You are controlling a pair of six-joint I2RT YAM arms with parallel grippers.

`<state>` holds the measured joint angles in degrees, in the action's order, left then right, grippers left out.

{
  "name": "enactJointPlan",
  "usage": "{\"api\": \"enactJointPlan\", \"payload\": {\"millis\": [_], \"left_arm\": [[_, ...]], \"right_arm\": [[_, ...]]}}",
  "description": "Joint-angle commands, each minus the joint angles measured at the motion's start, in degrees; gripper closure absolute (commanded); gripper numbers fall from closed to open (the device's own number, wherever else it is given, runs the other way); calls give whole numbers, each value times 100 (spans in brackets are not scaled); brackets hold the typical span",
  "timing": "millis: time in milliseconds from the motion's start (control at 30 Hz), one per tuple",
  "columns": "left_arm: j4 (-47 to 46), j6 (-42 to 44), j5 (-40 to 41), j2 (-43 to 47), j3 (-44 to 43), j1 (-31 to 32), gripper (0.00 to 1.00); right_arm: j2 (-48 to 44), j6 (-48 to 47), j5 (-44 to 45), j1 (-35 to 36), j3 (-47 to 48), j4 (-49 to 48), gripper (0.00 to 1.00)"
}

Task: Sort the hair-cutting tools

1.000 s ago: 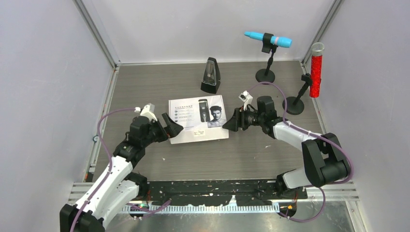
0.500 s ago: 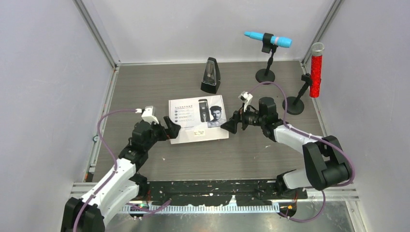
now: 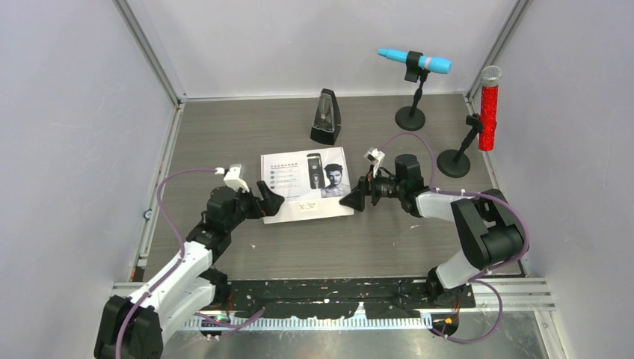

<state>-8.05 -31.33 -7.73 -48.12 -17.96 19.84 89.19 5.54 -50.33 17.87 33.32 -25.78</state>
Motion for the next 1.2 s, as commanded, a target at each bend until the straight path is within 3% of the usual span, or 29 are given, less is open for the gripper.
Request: {"api": "enactJointPlan", "payload": {"millis": [0, 200, 467, 733, 1167], "left_arm": [[641, -345, -348, 184, -355, 20, 2], [1843, -819, -697, 188, -843, 20, 2], [2686, -1163, -914, 125, -1255, 20, 2], [3226, -1451, -1069, 62, -1598, 20, 2], [3449, -1569, -954, -25, -1719, 20, 2]], "right_arm": [[-154, 723, -134, 6, -80, -501, 13], [-230, 1135, 75, 6, 273, 749, 20], [-464, 1779, 381, 6, 575, 2093, 34], [-563, 2330, 477, 6, 670, 2444, 43], [-624, 2689, 698, 8, 488, 2358, 41]]}}
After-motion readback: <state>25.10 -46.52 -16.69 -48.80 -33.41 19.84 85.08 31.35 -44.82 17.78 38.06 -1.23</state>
